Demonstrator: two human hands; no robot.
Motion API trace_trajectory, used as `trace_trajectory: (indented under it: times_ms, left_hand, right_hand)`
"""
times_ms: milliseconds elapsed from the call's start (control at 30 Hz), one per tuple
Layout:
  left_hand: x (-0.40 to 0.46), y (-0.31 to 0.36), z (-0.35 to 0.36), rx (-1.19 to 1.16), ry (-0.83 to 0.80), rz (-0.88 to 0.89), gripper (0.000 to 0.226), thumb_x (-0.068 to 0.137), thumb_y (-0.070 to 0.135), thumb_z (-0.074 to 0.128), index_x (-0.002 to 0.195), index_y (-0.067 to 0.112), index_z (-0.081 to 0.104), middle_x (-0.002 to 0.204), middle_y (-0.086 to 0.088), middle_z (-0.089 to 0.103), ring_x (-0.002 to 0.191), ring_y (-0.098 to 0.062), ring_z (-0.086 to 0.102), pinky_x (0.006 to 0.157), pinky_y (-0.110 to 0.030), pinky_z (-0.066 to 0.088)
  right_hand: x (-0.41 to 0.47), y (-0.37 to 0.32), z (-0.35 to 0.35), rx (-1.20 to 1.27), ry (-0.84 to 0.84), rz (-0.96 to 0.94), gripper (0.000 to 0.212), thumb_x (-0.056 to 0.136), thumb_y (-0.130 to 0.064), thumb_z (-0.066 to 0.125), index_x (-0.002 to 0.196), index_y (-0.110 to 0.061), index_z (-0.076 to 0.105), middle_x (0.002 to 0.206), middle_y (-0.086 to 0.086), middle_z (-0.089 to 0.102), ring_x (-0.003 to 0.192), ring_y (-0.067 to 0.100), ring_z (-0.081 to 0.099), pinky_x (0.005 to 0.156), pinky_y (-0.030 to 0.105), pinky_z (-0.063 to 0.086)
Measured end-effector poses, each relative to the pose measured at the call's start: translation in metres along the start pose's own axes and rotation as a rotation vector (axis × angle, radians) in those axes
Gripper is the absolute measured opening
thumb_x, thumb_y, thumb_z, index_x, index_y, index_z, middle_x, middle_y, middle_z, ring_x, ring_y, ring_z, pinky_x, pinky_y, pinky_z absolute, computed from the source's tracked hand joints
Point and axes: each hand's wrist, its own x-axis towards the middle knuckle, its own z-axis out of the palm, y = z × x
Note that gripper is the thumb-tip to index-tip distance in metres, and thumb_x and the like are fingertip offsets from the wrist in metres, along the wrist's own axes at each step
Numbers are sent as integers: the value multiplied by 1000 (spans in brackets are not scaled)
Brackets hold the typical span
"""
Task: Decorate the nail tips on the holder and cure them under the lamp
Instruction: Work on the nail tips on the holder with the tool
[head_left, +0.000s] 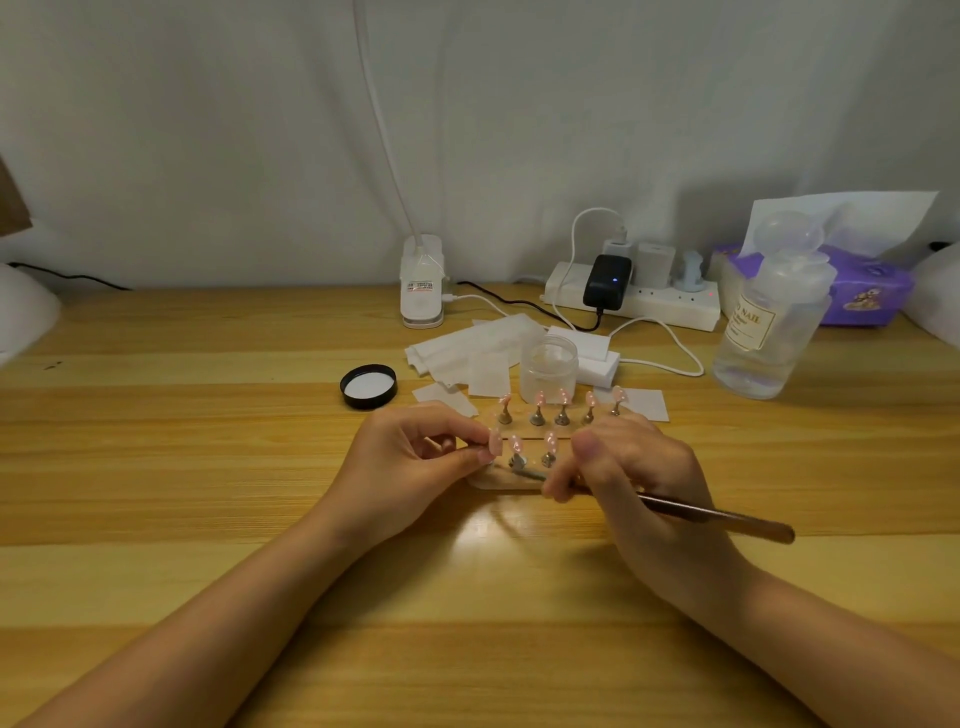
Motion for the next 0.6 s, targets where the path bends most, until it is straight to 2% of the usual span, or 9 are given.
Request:
trace_trajectory:
  times_ms: [100,167,233,367,433,533,600]
  left_hand:
    - [0,-1,0,-17,-2,-4,14,69,11,74,72,25,72,69,15,66,65,-1,50,56,-13,39]
    - [0,0,1,-28,-4,-10,8,67,18,72,73,23,73,69,15,67,64,-2,50,55,-14,39]
    - [0,0,1,-29,0,-10,9,68,15,73,73,23,73,69,15,67,64,-2,51,55,-13,40]
    - [-1,1,1,-59,5,-36,11,65,25,70,75,23,73,73,10,70,67,-8,61,59,-24,48]
    - [-1,1,2,-79,8,-49,13,65,25,70,76,22,74,73,8,71,67,-6,63,60,-22,49]
    - [-1,0,2,-106,13,-72,11,65,21,71,76,22,74,72,6,72,65,-4,62,60,-19,49]
    - [-1,-1,2,-123,26,-94,11,64,20,71,75,22,74,72,5,72,66,-6,65,62,-20,51]
  right_hand:
    - [0,0,0,22,29,-6,55,95,-42,31,64,-13,65,63,-10,60,68,-1,56,71,33,43]
    - [3,-1,0,-3,35,-1,49,95,-39,33,70,-12,66,71,-10,62,73,6,59,71,39,46]
    - [4,-1,1,-16,18,15,48,94,-40,34,71,-13,67,72,-11,63,74,8,60,73,43,46]
    - [0,-3,-1,37,8,4,52,95,-45,30,63,-20,63,60,-7,61,67,-4,55,73,28,41]
    - [0,-3,-1,45,28,-1,49,96,-42,30,65,-21,62,62,-7,61,68,-2,56,72,25,42]
    - [3,-2,0,13,28,39,49,94,-41,32,70,-14,66,70,-7,63,73,5,59,71,34,46]
    - [3,-2,0,14,0,45,51,94,-42,33,69,-13,66,70,-10,62,73,4,59,73,36,46]
